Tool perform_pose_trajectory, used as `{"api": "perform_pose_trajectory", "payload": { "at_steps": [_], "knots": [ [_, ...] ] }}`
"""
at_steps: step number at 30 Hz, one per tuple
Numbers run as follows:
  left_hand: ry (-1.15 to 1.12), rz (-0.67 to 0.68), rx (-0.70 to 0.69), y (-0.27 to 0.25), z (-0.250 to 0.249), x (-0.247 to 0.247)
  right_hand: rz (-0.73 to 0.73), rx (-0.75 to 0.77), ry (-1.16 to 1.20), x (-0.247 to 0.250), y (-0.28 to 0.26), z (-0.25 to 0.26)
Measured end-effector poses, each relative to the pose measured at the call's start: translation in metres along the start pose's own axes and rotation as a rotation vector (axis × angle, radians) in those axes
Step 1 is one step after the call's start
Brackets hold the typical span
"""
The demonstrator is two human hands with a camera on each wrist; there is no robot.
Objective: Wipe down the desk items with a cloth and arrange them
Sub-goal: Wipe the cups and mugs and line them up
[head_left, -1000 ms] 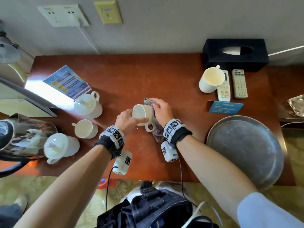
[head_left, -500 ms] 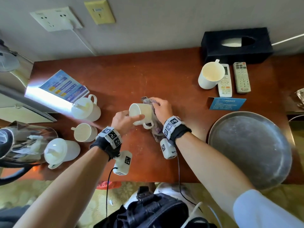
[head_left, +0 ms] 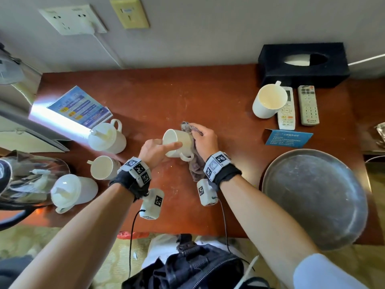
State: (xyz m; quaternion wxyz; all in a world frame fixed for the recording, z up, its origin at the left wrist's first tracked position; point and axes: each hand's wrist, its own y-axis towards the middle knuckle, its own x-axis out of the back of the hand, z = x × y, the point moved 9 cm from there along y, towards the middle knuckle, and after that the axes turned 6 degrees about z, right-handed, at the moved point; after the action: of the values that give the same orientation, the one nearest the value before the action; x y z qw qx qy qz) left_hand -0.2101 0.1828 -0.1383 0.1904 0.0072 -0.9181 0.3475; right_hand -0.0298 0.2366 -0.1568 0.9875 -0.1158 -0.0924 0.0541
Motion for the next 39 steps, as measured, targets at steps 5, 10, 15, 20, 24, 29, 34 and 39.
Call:
{"api": "perform_pose_trajectory", "payload": {
  "at_steps": [5,10,15,20,24,29,34,39],
  "knots": [
    [0.027,0.009,-0.019,0.003,-0.001,-0.002,0.005,0.012,0.053,-0.003,-0.002,-0.002],
    [-0.041,0.014,-0.011,0.005,-0.001,-0.007,0.067,-0.063,0.098,-0.004,0.009,-0.001],
    [-0.116,0.067,-0.041,0.006,-0.002,-0.007,0.152,0.020,0.103,-0.008,-0.003,0.012],
    [-0.131,0.078,-0.029,0.013,-0.001,-0.005,0.238,0.101,0.083,-0.018,-0.010,0.019],
    [-0.123,0.083,-0.031,0.013,-0.008,-0.005,0.279,0.046,0.119,-0.014,0.005,0.009],
    [-0.093,0.130,-0.026,0.012,-0.017,-0.007,0.207,-0.115,0.090,-0.002,0.022,-0.013],
    [-0.105,0.135,-0.008,0.013,-0.018,-0.006,0.225,0.065,-0.002,-0.011,0.016,0.019],
    [-0.097,0.128,0.006,0.014,-0.013,-0.005,0.252,0.107,-0.010,-0.016,0.006,0.016]
  ]
}}
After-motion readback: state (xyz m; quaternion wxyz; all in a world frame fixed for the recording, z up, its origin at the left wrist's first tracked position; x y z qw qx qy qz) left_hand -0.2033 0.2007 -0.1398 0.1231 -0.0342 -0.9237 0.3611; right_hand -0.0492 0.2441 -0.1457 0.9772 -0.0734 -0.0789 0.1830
